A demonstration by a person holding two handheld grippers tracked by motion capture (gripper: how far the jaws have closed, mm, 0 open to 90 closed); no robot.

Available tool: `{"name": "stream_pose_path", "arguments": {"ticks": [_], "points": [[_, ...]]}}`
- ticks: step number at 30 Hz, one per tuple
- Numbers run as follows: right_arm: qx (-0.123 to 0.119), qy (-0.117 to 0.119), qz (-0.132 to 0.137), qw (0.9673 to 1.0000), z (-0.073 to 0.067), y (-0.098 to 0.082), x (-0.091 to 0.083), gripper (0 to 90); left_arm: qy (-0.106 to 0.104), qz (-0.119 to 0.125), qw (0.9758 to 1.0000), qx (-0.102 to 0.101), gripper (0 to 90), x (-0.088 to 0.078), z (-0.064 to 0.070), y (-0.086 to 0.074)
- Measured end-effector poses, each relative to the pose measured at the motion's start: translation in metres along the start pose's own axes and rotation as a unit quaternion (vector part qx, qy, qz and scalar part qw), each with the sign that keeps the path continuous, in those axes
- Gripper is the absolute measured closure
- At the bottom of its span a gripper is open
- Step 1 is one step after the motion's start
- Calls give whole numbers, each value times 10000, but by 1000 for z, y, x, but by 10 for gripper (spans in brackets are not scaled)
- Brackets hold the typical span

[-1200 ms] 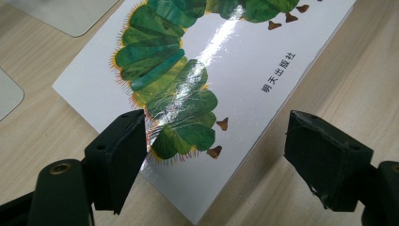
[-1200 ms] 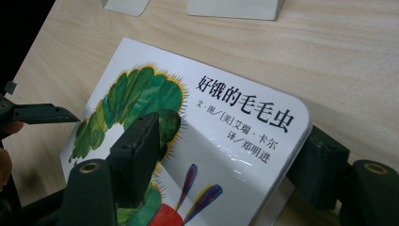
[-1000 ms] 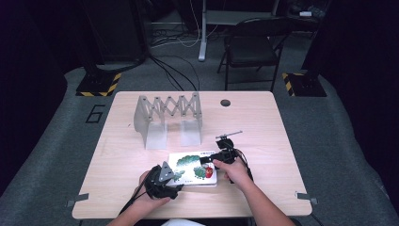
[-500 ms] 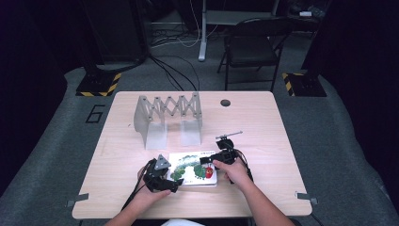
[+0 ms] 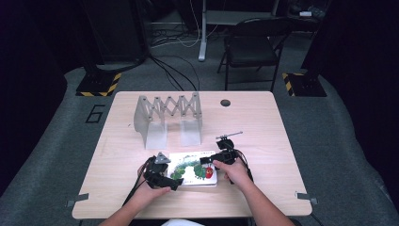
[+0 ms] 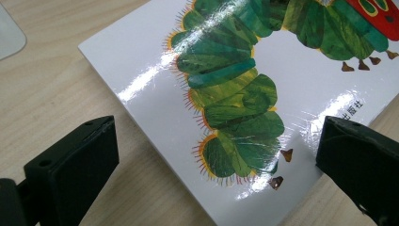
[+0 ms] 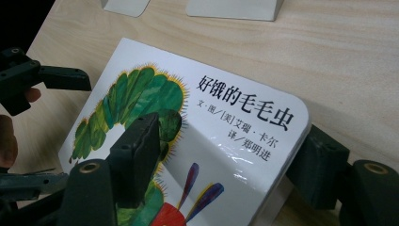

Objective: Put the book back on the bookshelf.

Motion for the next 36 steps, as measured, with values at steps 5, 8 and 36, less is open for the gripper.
{"name": "stream_pose_path", "arguments": {"ticks": [5, 8, 36], "points": [[-3, 1, 5, 10000, 0, 0, 0, 317, -47, 54, 9999, 80, 0, 2, -3, 0], [5, 3, 7, 10000, 0, 0, 0, 317, -186, 101, 9998, -50, 0, 3, -5, -2], [-238, -108, 51, 9996, -7, 3, -12, 424, -198, 251, 9994, -119, 0, 5, -2, -6]]}}
Point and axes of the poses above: each handheld gripper's, and its own axes: x roughly forward along the jaws, y roughly out of its top, z roughly to its right, the point moved 1 cm from there along x, roughly forward along the jaws, and after that the axes turned 7 degrees about y, right-handed, at the moved point
